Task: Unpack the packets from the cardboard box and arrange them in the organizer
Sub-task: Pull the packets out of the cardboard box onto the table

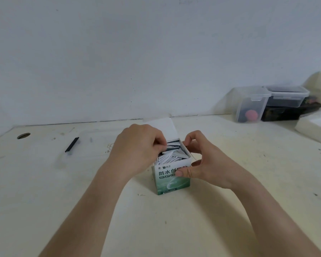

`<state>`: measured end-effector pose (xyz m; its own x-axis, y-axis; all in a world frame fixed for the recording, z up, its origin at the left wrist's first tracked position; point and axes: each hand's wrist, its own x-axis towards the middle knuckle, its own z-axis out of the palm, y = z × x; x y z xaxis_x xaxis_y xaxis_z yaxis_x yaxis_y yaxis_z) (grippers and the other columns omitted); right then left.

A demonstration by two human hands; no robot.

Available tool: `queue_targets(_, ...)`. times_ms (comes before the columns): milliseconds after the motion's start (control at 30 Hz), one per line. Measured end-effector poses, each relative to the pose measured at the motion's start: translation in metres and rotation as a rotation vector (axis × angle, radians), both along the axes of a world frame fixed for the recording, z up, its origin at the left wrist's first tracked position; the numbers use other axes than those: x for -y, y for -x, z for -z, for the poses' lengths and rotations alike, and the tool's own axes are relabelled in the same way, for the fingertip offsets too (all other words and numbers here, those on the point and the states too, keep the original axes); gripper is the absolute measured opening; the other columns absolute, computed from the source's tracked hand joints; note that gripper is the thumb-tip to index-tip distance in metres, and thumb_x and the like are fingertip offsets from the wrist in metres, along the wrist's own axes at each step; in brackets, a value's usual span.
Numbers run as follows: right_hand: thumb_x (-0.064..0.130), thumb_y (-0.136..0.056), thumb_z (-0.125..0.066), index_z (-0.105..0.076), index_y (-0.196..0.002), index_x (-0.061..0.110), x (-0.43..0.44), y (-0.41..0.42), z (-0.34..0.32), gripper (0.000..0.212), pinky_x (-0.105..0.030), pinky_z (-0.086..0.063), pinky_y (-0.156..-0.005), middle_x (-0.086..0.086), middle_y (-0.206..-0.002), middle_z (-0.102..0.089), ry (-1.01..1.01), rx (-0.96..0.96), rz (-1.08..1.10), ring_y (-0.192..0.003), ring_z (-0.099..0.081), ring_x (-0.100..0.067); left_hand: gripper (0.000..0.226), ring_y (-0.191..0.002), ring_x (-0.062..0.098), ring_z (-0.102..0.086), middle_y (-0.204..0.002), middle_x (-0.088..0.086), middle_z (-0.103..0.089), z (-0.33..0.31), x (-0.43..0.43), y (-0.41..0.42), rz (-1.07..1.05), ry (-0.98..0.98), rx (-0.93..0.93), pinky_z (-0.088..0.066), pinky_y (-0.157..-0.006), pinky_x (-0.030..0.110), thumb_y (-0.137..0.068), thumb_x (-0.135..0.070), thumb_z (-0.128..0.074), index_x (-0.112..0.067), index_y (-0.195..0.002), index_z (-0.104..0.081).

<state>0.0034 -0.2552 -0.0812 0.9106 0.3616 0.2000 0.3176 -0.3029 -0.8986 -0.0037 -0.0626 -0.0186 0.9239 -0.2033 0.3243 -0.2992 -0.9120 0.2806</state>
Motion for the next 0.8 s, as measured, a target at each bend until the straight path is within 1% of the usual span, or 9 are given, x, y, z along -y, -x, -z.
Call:
queue_targets(133,0.033,-0.053,-0.088,-0.042,-0.094,0.028,-0.001,0.0,-0.001,0.061,-0.051,-0.056,-0.079,0.007,-0.105,-0.067,-0.08,0.043,0.086,-0.109,-0.06,-0.019,0.014,-0.073,0.006,-0.056,-0.069,-0.017,-0.061,0.011,-0.003,-0.002,0.002,0.254,0.14,-0.044,-0.067,0.025,-0.086,-0.021,-0.066,-0.032,-0.077,-0.065)
queue_targets(233,0.011,-0.06,-0.088,-0.043,-0.091,0.032,0.003,-0.001,-0.003,0.058,-0.055,-0.056,-0.075,0.002,-0.104,-0.065,-0.163,0.055,0.115,-0.101,-0.062,-0.031,0.023,-0.072,-0.001,-0.059,-0.072,-0.018,-0.067,0.011,-0.008,-0.003,0.028,0.557,0.2,-0.044,-0.066,0.014,-0.082,-0.011,-0.069,-0.031,-0.072,-0.066)
queue_targets(333,0.007,-0.063,-0.086,-0.041,-0.09,0.038,0.004,-0.002,-0.004,0.062,-0.054,-0.055,-0.074,-0.005,-0.109,-0.058,-0.12,0.102,0.167,-0.096,-0.058,-0.039,0.028,-0.063,-0.005,-0.058,-0.067,-0.025,-0.066,0.012,-0.009,0.0,0.031,0.613,0.126,-0.045,-0.063,0.017,-0.079,-0.012,-0.073,-0.037,-0.068,-0.068)
queue_targets(367,0.007,-0.063,-0.086,-0.04,-0.091,0.04,0.004,-0.002,-0.004,0.064,-0.047,-0.056,-0.076,-0.003,-0.11,-0.057,-0.088,0.135,0.201,-0.097,-0.058,-0.034,0.03,-0.065,-0.003,-0.06,-0.067,-0.023,-0.067,0.012,-0.009,0.0,0.033,0.625,0.104,-0.047,-0.063,0.018,-0.079,-0.012,-0.075,-0.038,-0.067,-0.069)
queue_targets(433,0.011,-0.065,-0.087,-0.039,-0.1,0.042,0.004,-0.001,-0.005,0.067,-0.017,-0.051,-0.073,0.01,-0.112,-0.054,-0.011,0.25,0.261,-0.1,-0.054,-0.009,0.03,-0.069,0.0,-0.064,-0.07,-0.018,-0.07,0.013,-0.012,-0.001,0.049,0.681,0.074,-0.05,-0.068,0.021,-0.077,-0.01,-0.076,-0.037,-0.067,-0.07)
queue_targets(500,0.017,-0.065,-0.087,-0.041,-0.117,0.04,0.003,0.002,-0.008,0.073,-0.006,-0.043,-0.072,0.017,-0.115,-0.046,0.086,0.375,0.293,-0.103,-0.046,0.007,0.029,-0.069,0.004,-0.064,-0.07,-0.016,-0.07,0.014,-0.015,-0.002,0.058,0.702,0.077,-0.051,-0.066,0.022,-0.078,-0.007,-0.074,-0.034,-0.068,-0.07)
queue_targets(567,0.015,-0.066,-0.086,-0.043,-0.131,0.036,0.003,-0.001,-0.005,0.081,-0.015,-0.049,-0.076,0.018,-0.119,-0.04,0.181,0.457,0.327,-0.105,-0.046,0.004,0.03,-0.066,0.004,-0.06,-0.069,-0.015,-0.067,0.016,-0.016,-0.004,0.051,0.671,0.107,-0.047,-0.063,0.019,-0.082,-0.006,-0.07,-0.033,-0.07,-0.066)
queue_targets(667,0.004,-0.063,-0.083,-0.046,-0.131,0.032,0.005,-0.008,0.002,0.083,-0.041,-0.054,-0.08,0.01,-0.125,-0.041,0.326,0.558,0.437,-0.109,-0.05,-0.018,0.029,-0.064,-0.001,-0.057,-0.07,-0.018,-0.064,0.016,-0.017,-0.002,0.03,0.632,0.212,-0.045,-0.061,0.014,-0.086,-0.005,-0.064,-0.032,-0.076,-0.06)
queue_targets(800,0.001,-0.061,-0.081,-0.047,-0.131,0.023,0.012,-0.013,0.005,0.081,-0.05,-0.051,-0.081,0.001,-0.127,-0.042,0.392,0.597,0.546,-0.11,-0.05,-0.028,0.026,-0.074,0.005,-0.061,-0.075,-0.018,-0.061,0.014,-0.021,0.002,-0.045,0.358,0.175,-0.05,-0.07,0.027,-0.088,-0.013,-0.061,-0.034,-0.103,-0.057)
